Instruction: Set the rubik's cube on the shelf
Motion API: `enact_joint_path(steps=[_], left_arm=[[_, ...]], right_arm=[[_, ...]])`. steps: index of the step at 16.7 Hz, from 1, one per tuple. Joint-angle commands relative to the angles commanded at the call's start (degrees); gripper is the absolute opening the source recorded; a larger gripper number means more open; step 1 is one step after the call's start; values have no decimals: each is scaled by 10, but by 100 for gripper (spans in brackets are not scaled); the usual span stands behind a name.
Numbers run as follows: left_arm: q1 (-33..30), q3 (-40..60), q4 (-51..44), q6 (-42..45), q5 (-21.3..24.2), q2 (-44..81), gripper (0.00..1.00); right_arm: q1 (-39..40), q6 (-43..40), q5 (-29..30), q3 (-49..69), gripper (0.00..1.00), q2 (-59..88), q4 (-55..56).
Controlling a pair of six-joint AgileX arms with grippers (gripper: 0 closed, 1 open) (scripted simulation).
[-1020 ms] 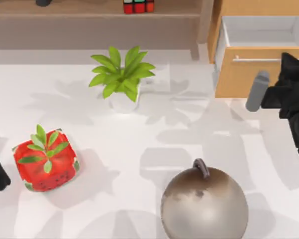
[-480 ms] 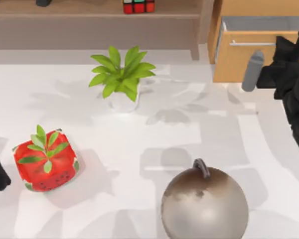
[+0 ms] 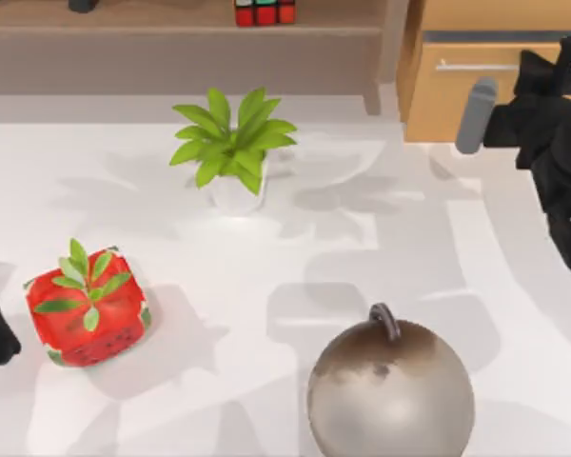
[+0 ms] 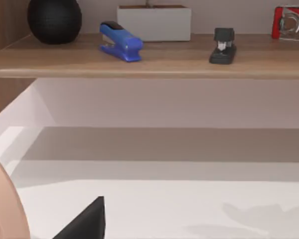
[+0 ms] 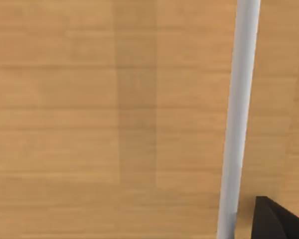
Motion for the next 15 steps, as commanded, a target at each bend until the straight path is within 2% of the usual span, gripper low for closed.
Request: enact_joint_path(steps=[5, 10, 15], left_arm=[[0, 0, 0, 0, 0, 0, 100], [0, 0, 0, 0, 0, 0, 100], [0, 0, 0, 0, 0, 0, 100]], right_arm=[[-10, 0, -10, 86, 0, 39, -48], [-11, 0, -11, 95, 0, 43, -53], [-11, 0, -11, 95, 38, 43, -53]])
